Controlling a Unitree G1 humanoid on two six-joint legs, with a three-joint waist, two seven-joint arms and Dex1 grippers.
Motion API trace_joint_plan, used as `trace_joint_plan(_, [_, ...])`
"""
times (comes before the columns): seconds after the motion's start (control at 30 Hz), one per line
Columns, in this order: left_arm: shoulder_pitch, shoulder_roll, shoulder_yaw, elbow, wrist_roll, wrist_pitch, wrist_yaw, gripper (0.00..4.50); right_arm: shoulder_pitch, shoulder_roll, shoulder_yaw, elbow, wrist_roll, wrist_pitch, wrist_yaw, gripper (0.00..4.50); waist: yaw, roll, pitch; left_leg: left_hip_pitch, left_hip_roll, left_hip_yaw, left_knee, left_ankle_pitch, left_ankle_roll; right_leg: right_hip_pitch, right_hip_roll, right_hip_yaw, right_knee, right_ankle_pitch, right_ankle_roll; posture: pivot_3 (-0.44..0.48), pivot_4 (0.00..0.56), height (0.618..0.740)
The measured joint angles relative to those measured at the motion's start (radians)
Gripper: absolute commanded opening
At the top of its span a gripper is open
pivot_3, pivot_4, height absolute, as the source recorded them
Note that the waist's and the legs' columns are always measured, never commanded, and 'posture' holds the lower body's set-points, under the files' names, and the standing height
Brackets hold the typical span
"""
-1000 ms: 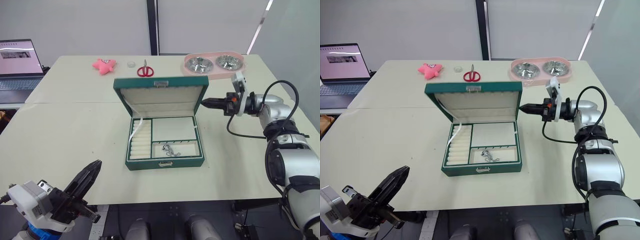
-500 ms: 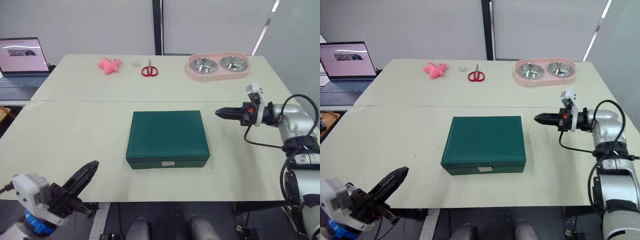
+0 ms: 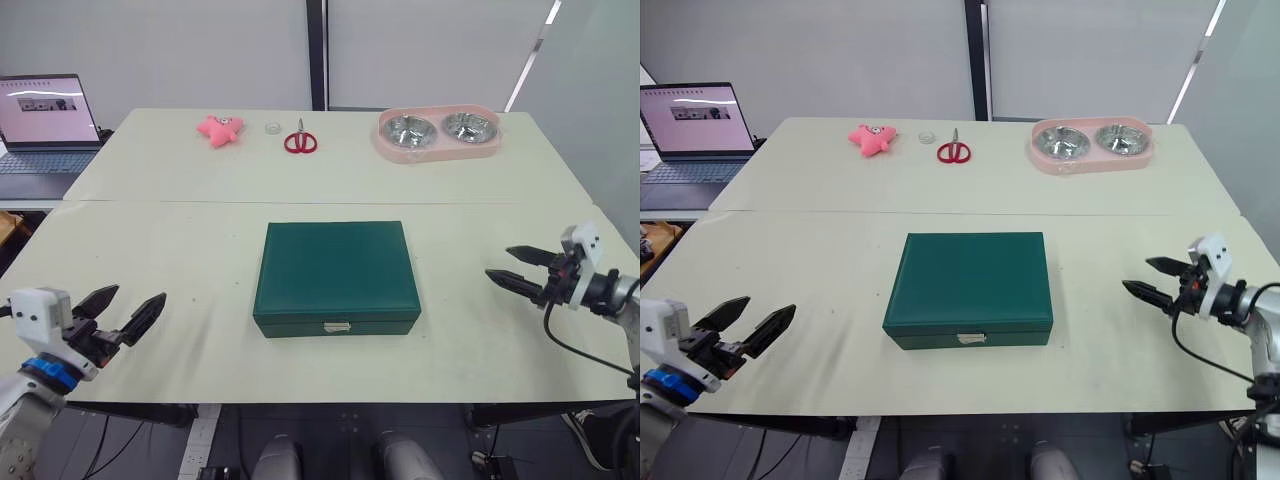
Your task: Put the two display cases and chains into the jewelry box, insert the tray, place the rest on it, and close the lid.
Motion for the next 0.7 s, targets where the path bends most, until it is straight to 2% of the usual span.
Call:
trace_joint_plan(0.23, [-0.091, 0.024, -0.03, 0.151, 0.096, -0.055, -0.072, 4.48, 0.122, 0.054, -0.045, -0.034, 0.024, -0.063, -0.11, 4.5, -0.003, 0.0, 0.0, 0.0, 0.0, 0.0, 0.0, 0.0, 0.0, 0.0, 0.0, 0.0, 0.001, 0.0, 0.0, 0.0, 0.15, 0.74])
trace_joint_plan(0.7, [-0.187, 0.045, -0.031, 0.237, 0.149, -0.047, -0.126, 4.48, 0.167, 0.053, -0.043, -0.062, 0.04, -0.101, -0.141, 4.5, 0.005, 0.0, 0.0, 0.0, 0.0, 0.0, 0.0, 0.0, 0.0, 0.0, 0.0, 0.0, 0.001, 0.0, 0.0, 0.0, 0.15, 0.74])
